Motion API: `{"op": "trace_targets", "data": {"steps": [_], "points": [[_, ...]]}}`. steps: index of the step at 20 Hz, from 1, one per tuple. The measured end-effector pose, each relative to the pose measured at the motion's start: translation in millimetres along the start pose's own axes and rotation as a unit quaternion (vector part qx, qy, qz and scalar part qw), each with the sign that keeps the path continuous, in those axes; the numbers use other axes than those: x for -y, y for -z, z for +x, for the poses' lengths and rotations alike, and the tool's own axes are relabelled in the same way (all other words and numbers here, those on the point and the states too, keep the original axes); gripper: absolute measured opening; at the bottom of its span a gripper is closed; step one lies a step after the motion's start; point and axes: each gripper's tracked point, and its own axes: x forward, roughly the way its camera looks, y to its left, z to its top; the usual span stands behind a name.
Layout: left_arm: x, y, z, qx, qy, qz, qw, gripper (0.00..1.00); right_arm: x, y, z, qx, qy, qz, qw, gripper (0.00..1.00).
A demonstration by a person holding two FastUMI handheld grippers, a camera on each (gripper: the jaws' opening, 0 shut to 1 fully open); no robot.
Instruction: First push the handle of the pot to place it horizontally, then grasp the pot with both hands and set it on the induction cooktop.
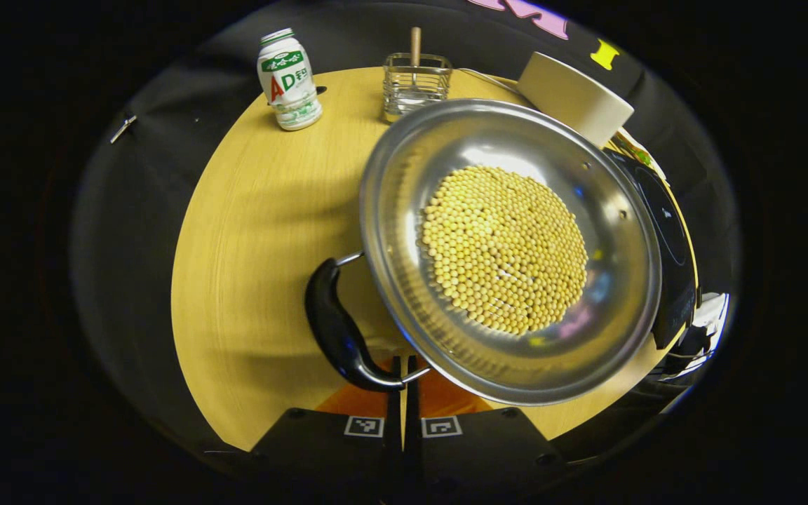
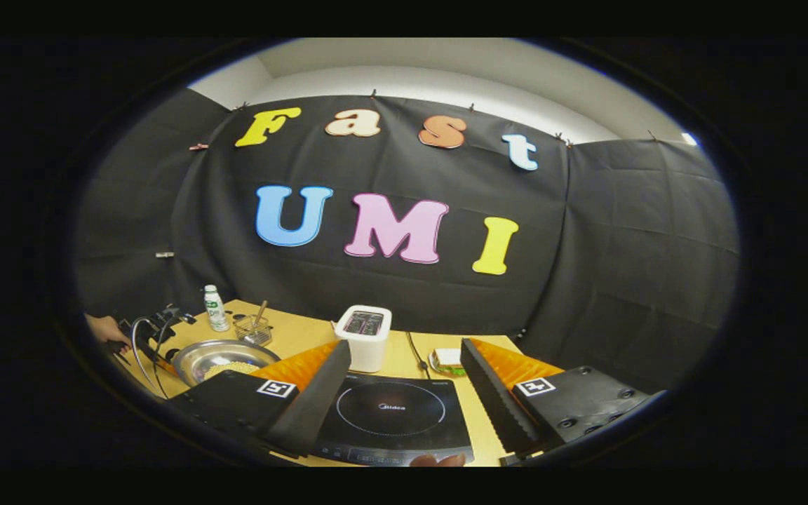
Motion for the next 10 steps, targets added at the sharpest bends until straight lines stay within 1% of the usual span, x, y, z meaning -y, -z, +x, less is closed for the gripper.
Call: {"op": "trace_targets", "data": {"steps": [2, 4, 5, 6, 10], "points": [[-7.6, -13.1, 3.4, 0.004, -0.003, -0.004, 1.0, 0.05, 5.5, 2.6, 1.1, -0.004, 0.01, -0.003, 1.0, 0.98], [-12.0, -25.4, 6.5, 0.008, -0.004, -0.006, 1.0, 0.05, 10.4, 3.2, 2.2, -0.006, 0.018, -0.006, 1.0, 0.98], [-14.2, -30.8, 8.8, 0.01, -0.005, -0.007, 1.0, 0.05, 11.9, 3.5, 2.2, -0.007, 0.022, -0.006, 1.0, 0.96], [-16.7, -37.2, 10.7, 0.012, -0.005, -0.008, 1.0, 0.05, 13.0, 3.7, 1.8, -0.007, 0.026, -0.005, 1.0, 0.98], [-22.4, -57.4, 20.4, 0.018, -0.008, -0.009, 1.0, 0.05, 18.1, 8.5, -2.2, -0.011, 0.039, -0.014, 0.999, 0.98]]}}
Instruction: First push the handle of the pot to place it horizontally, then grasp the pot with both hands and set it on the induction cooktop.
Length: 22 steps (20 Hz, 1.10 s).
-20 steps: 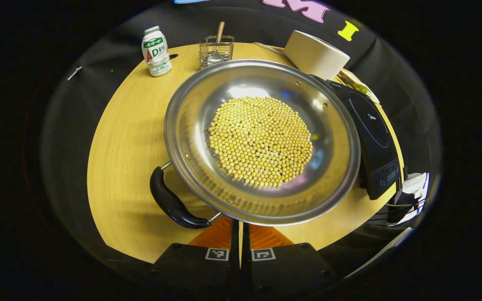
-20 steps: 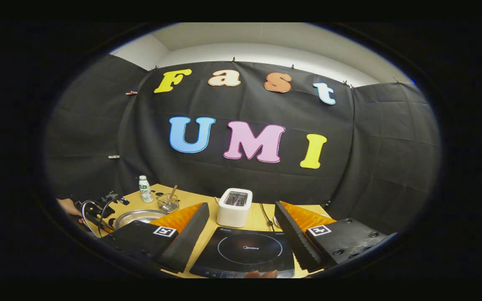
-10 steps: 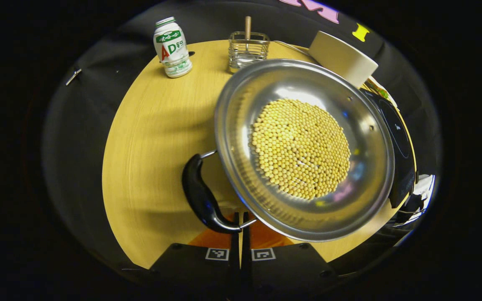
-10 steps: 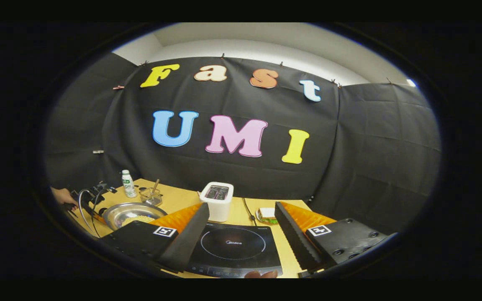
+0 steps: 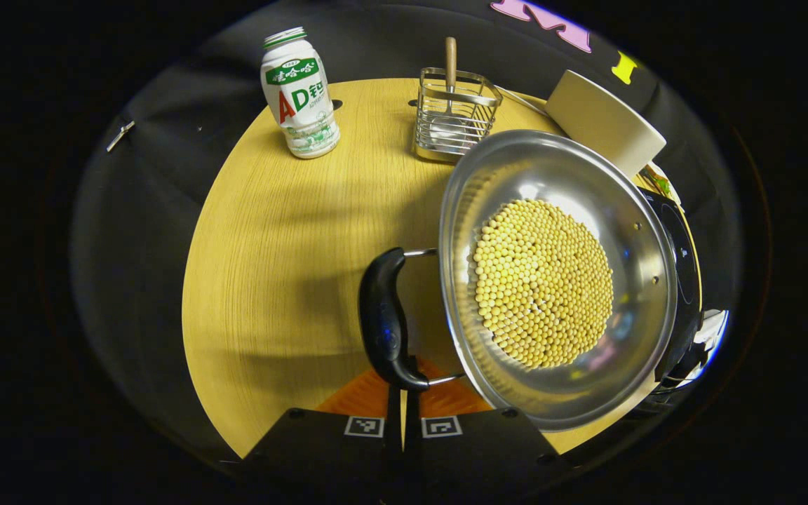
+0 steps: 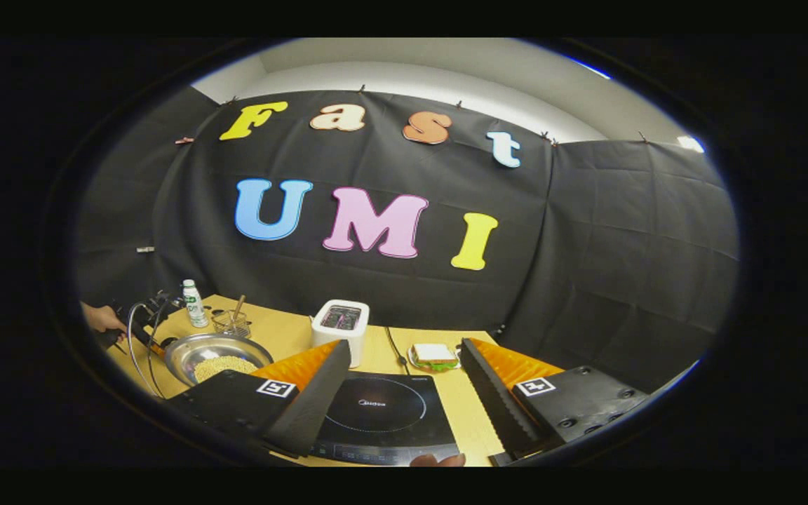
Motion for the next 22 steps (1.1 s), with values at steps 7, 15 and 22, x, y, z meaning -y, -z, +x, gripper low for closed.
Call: {"op": "trace_targets", "data": {"steps": [7, 15, 22], "points": [[-4.1, -15.7, 9.6, 0.007, -0.011, 0.009, 1.0, 0.05, 5.3, 9.0, -6.1, -0.008, 0.01, -0.001, 1.0, 0.98], [-0.7, -6.3, -42.4, 0.094, -0.021, -0.002, 0.995, 0.05, -0.8, 11.9, -4.8, -0.016, -0.006, 0.01, 1.0, 0.99], [7.7, -18.8, -114.3, 0.244, -0.034, -0.016, 0.969, 0.05, -28.8, 13.9, 6.8, -0.02, -0.045, 0.001, 0.999, 0.98]]}}
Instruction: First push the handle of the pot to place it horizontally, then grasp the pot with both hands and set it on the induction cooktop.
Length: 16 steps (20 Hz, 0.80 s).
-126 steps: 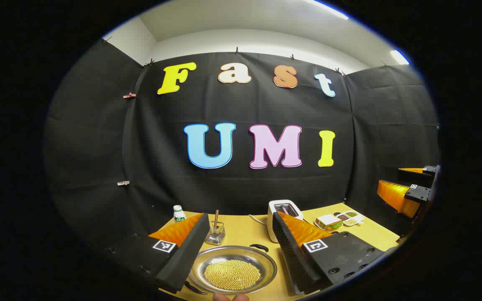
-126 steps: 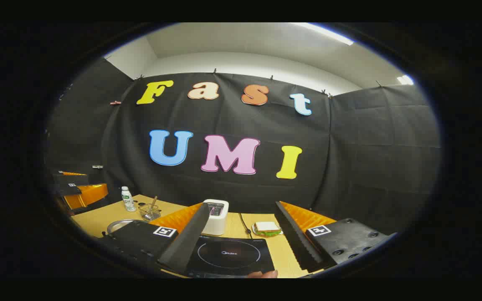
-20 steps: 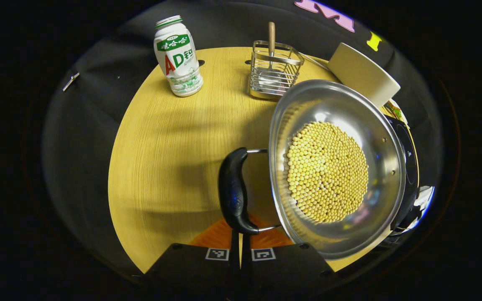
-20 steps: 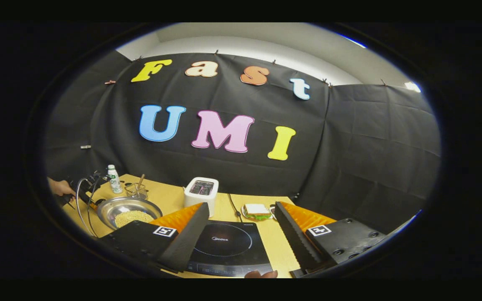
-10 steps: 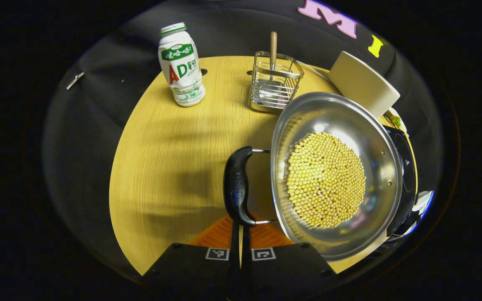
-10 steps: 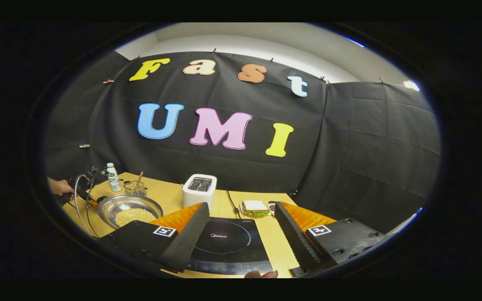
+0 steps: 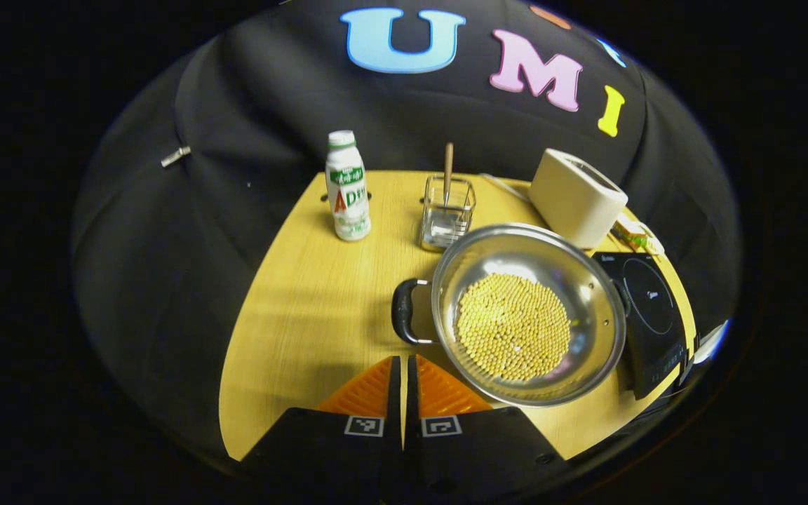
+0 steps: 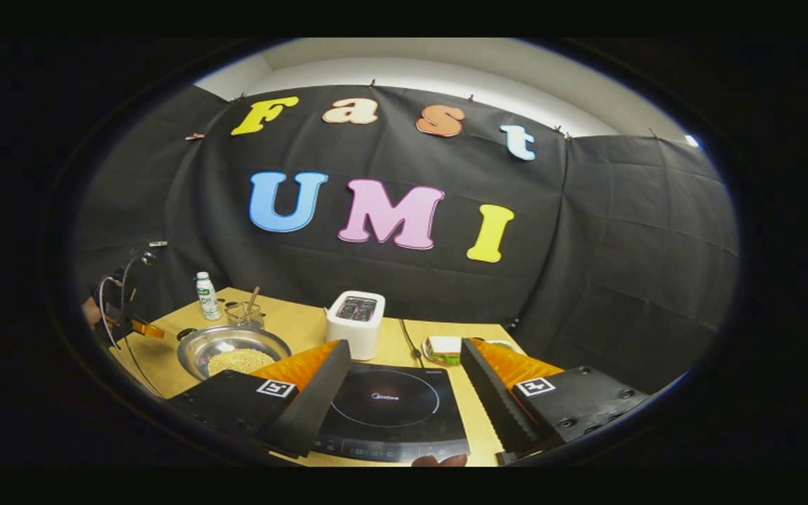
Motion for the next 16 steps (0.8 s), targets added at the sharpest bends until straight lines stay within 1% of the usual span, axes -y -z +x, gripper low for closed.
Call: {"op": "trace_targets", "data": {"steps": [2, 4, 5, 6, 7, 8, 9, 10, 11, 13, 16], "points": [[-2.0, -18.5, -12.2, 0.055, -0.013, 0.011, 0.998, 0.05, -15.0, 3.3, 9.5, -0.007, -0.02, -0.001, 1.0, 0.98], [2.8, -34.5, -23.4, 0.098, -0.007, 0.006, 0.995, 0.05, -31.1, 7.5, 20.5, -0.016, -0.04, 0.003, 0.999, 0.98], [4.1, -40.1, -27.0, 0.114, -0.004, 0.003, 0.993, 0.16, -36.7, 8.1, 26.1, -0.018, -0.047, 0.004, 0.999, 0.98], [3.2, -44.3, -28.4, 0.126, -0.004, 0.003, 0.992, 0.24, -42.0, 7.7, 30.8, -0.019, -0.052, 0.005, 0.998, 0.98], [3.1, -46.2, -27.9, 0.134, -0.002, 0.002, 0.991, 0.36, -49.8, 8.3, 36.9, -0.021, -0.059, 0.005, 0.998, 0.98], [6.0, -49.3, -27.2, 0.139, 0.004, 0.001, 0.99, 0.43, -57.2, 9.8, 43.3, -0.022, -0.066, 0.005, 0.998, 0.98], [9.5, -50.6, -26.5, 0.141, 0.01, 0.0, 0.99, 0.58, -65.4, 12.4, 49.0, -0.026, -0.074, 0.007, 0.997, 0.98], [12.7, -53.1, -23.9, 0.144, 0.019, 0.0, 0.989, 0.66, -74.2, 16.4, 54.2, -0.032, -0.084, 0.012, 0.996, 0.98], [14.8, -54.0, -20.3, 0.144, 0.022, 0.0, 0.989, 0.82, -83.5, 21.3, 60.5, -0.039, -0.092, 0.018, 0.995, 0.98], [21.4, -53.8, -9.5, 0.136, 0.034, 0.002, 0.99, 0.96, -97.9, 32.2, 71.6, -0.053, -0.102, 0.032, 0.993, 0.98], [25.0, -46.4, 15.5, 0.106, 0.042, -0.005, 0.993, 0.96, -119.2, 54.8, 89.8, -0.08, -0.11, 0.039, 0.99, 0.98]]}}
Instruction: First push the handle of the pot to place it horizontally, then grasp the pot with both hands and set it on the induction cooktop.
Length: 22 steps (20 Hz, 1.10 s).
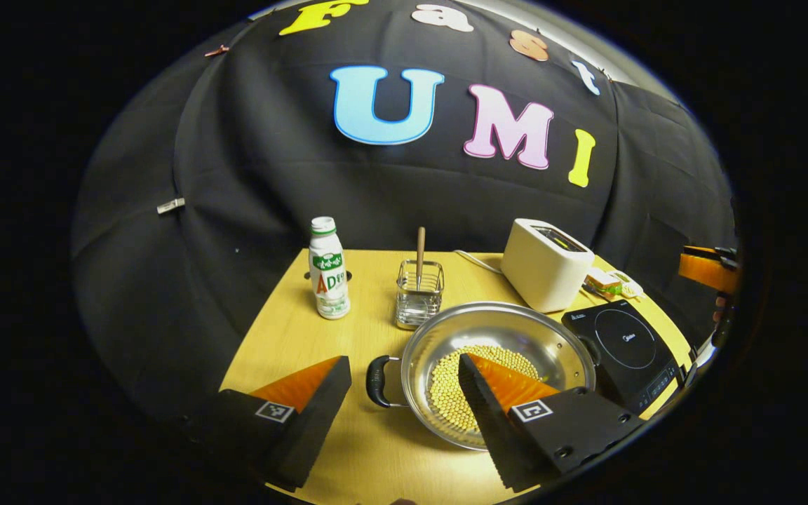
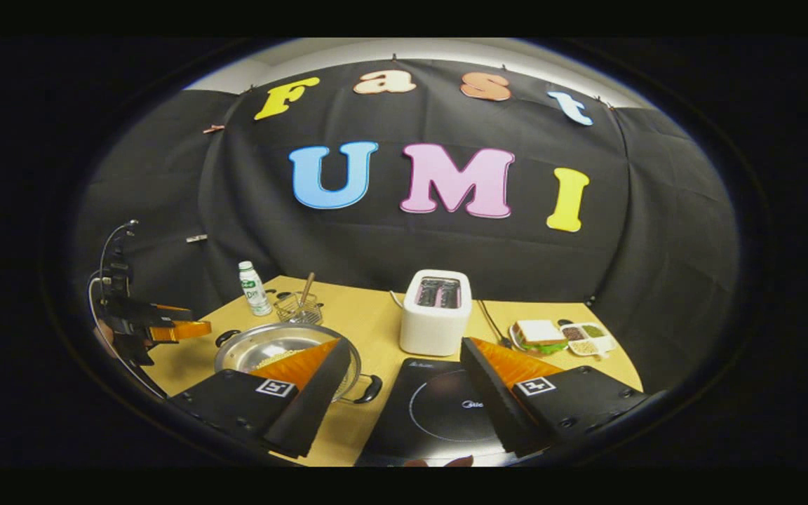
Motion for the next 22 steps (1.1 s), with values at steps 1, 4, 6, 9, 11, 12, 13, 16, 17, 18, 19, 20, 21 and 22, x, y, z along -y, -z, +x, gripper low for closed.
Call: {"op": "trace_targets", "data": {"steps": [1, 4, 6, 9, 11, 12, 13, 16, 17, 18, 19, 20, 21, 22], "points": [[-1.5, 2.9, 8.0, -0.007, -0.001, -0.003, 1.0, 0.96, -3.7, 10.0, 7.0, -0.012, -0.002, 0.004, 1.0, 0.98], [-8.5, 13.4, 29.4, -0.029, -0.004, -0.01, 1.0, 0.96, -21.3, 39.0, 27.3, -0.046, -0.018, 0.011, 0.999, 0.98], [-12.2, 21.3, 42.5, -0.043, -0.005, -0.006, 0.999, 0.96, -29.9, 56.6, 41.2, -0.069, -0.025, 0.012, 0.997, 0.98], [-15.3, 32.9, 61.3, -0.063, -0.004, -0.002, 0.998, 0.94, -39.4, 81.3, 62.0, -0.107, -0.032, 0.024, 0.993, 0.99], [-15.2, 39.3, 71.0, -0.072, -0.001, -0.006, 0.997, 0.94, -42.7, 98.9, 77.8, -0.135, -0.032, 0.027, 0.99, 0.99], [-15.6, 42.9, 75.2, -0.077, -0.001, -0.009, 0.997, 0.94, -44.1, 106.6, 82.5, -0.149, -0.032, 0.032, 0.988, 0.99], [-16.2, 45.4, 79.5, -0.082, 0.0, -0.011, 0.997, 0.94, -45.9, 114.7, 87.0, -0.163, -0.032, 0.042, 0.985, 0.99], [-15.7, 50.9, 90.6, -0.087, 0.004, -0.018, 0.996, 0.92, -51.4, 136.0, 97.0, -0.196, -0.03, 0.064, 0.978, 0.94], [-16.2, 54.1, 93.4, -0.09, 0.005, -0.019, 0.996, 0.86, -53.2, 142.8, 99.2, -0.206, -0.03, 0.068, 0.976, 0.97], [-17.6, 55.3, 96.0, -0.092, 0.004, -0.018, 0.996, 0.89, -56.2, 148.4, 101.0, -0.216, -0.03, 0.072, 0.973, 0.95], [-20.1, 57.4, 98.8, -0.092, 0.004, -0.018, 0.996, 0.88, -58.8, 155.1, 103.9, -0.223, -0.031, 0.075, 0.971, 0.94], [-22.6, 58.6, 100.7, -0.093, 0.002, -0.019, 0.995, 0.87, -61.4, 162.2, 105.3, -0.231, -0.03, 0.076, 0.97, 0.93], [-24.9, 60.7, 101.2, -0.094, 0.002, -0.02, 0.995, 0.86, -63.0, 168.3, 107.7, -0.238, -0.03, 0.076, 0.968, 0.93], [-25.5, 62.5, 101.8, -0.096, 0.006, -0.021, 0.995, 0.85, -61.6, 173.7, 108.9, -0.244, -0.024, 0.073, 0.967, 0.85]]}}
